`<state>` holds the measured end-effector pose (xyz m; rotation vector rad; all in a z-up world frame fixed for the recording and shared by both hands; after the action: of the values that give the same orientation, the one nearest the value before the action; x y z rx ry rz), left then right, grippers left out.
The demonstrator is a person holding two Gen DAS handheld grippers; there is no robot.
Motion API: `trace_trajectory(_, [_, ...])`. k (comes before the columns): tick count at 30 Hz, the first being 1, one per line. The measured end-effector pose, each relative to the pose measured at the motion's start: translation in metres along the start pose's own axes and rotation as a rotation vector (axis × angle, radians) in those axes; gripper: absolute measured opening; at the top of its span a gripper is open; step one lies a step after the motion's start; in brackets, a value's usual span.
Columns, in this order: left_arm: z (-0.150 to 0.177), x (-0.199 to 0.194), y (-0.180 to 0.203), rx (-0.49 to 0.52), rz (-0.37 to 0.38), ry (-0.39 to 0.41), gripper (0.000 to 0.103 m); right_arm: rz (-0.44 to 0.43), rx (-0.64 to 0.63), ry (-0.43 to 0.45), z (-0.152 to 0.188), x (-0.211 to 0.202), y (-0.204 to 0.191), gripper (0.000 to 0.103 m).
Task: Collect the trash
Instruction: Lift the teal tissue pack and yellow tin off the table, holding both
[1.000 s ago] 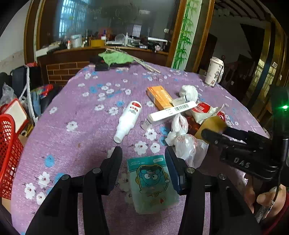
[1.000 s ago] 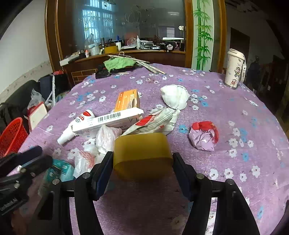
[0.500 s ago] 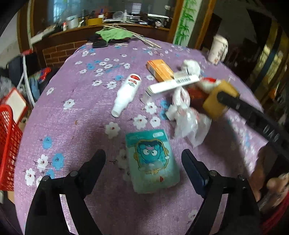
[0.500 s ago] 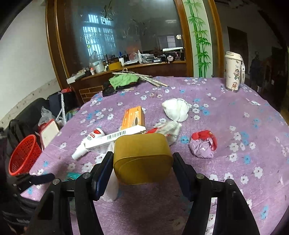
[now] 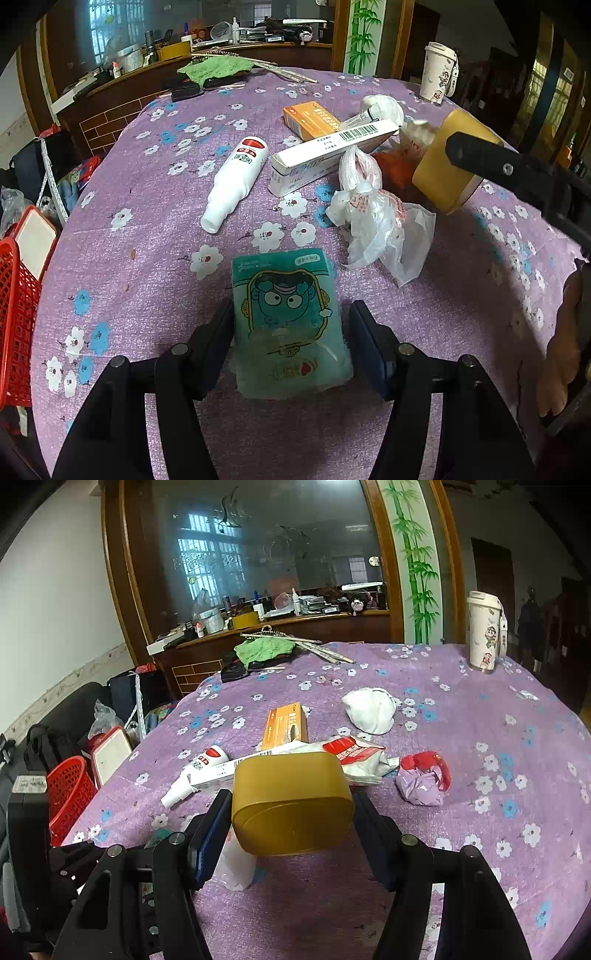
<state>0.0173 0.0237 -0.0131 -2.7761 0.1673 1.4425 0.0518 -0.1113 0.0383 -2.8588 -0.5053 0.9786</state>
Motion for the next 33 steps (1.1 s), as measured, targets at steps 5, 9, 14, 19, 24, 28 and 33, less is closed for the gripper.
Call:
trace_trajectory(5, [-0.001,-0.003,-0.005,-0.028,0.0,0.016,0.045,-0.004,-0.001,0.022,-0.001,-0.004,0.0,0.07])
trace_trajectory(9, [-0.002,-0.017,-0.006,-0.039,0.013,0.071,0.033,-0.011,0.001,0.034,-0.003,-0.006,0.0,0.07])
trace_trajectory(14, [-0.007,-0.032,-0.005,-0.05,0.037,0.113,0.033,-0.013,-0.004,0.04,-0.003,-0.008,-0.001,0.07])
trace_trajectory(19, [-0.011,-0.047,-0.005,-0.049,0.036,0.165,0.033,-0.01,-0.006,0.043,-0.003,-0.008,-0.002,0.07])
trace_trajectory(24, [-0.013,-0.054,-0.003,-0.036,0.023,0.189,0.033,-0.013,-0.012,0.047,-0.004,-0.011,-0.003,0.07])
trace_trajectory(28, [-0.013,-0.054,-0.003,-0.036,0.023,0.188,0.033,-0.016,-0.012,0.052,-0.004,-0.012,-0.003,0.07])
trace_trajectory(33, [-0.013,-0.059,-0.006,-0.04,0.019,0.199,0.033,-0.021,-0.015,0.063,-0.005,-0.015,-0.003,0.07])
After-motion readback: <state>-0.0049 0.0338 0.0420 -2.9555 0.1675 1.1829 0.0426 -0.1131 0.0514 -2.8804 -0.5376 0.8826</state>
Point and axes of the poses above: each gripper's, at about its wrist camera, not at the fingertips, and x roughly the way its jaws point, y to its right, z to its underside, the point moved 3 cm from there along x, roughly the way its jaws point
